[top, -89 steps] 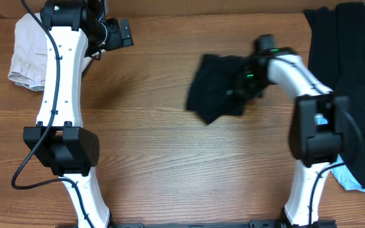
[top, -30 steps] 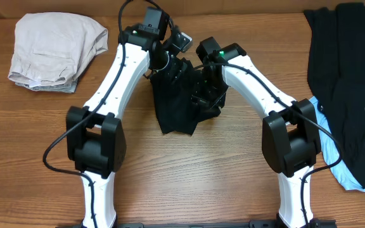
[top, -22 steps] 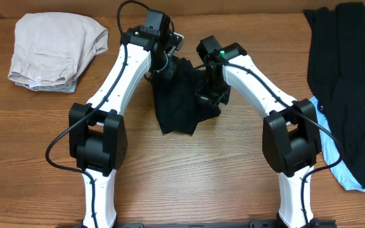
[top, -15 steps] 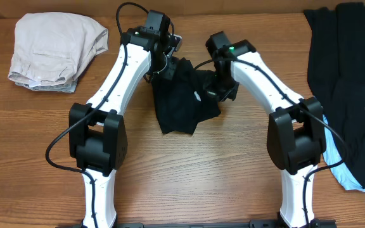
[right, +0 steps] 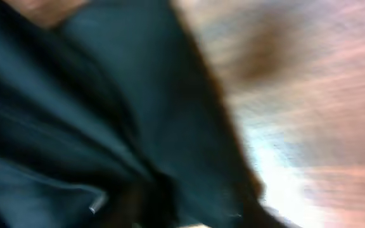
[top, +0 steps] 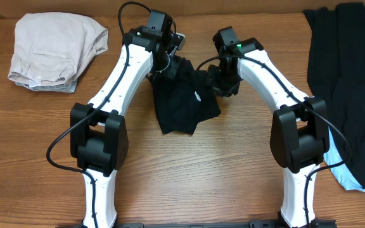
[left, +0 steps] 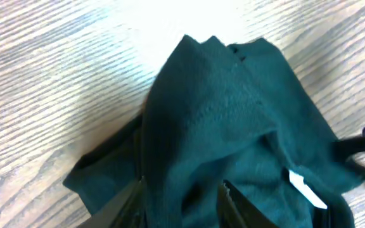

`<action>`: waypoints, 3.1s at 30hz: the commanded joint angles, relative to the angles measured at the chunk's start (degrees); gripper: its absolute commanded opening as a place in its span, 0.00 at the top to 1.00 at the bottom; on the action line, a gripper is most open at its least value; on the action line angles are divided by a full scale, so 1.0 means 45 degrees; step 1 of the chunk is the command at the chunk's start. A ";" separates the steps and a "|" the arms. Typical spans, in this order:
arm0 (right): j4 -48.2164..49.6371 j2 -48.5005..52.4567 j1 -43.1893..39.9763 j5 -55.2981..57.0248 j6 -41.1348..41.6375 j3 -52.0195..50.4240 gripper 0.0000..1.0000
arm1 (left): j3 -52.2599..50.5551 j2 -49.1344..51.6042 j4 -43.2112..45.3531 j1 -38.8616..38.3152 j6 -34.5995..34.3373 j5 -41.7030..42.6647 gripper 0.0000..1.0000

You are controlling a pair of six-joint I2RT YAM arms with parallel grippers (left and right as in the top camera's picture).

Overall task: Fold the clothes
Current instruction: 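Release the right gripper and lift the bundle with the left gripper, then carry the black bundle left and place it on the beige garment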

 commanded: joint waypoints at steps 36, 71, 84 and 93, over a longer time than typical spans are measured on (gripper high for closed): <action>-0.1175 -0.0369 -0.3657 -0.1880 -0.2909 0.0214 0.17 | -0.3473 0.0272 0.0049 -0.0714 -0.3070 -0.0612 0.94; -0.1656 -0.0369 -0.3657 -0.1651 -0.3254 0.0209 0.09 | 0.0957 0.1535 -0.3181 0.0053 -0.0913 -0.0646 0.15; -0.1690 -0.0369 -0.3657 -0.1651 -0.3254 0.0209 0.08 | 0.0942 0.3395 -0.2365 -0.1229 -0.0908 -0.0427 0.05; -0.1671 -0.0369 -0.3657 -0.1647 -0.3254 0.0209 0.08 | 0.0942 0.3730 -0.2171 -0.1394 -0.0918 -0.0432 0.39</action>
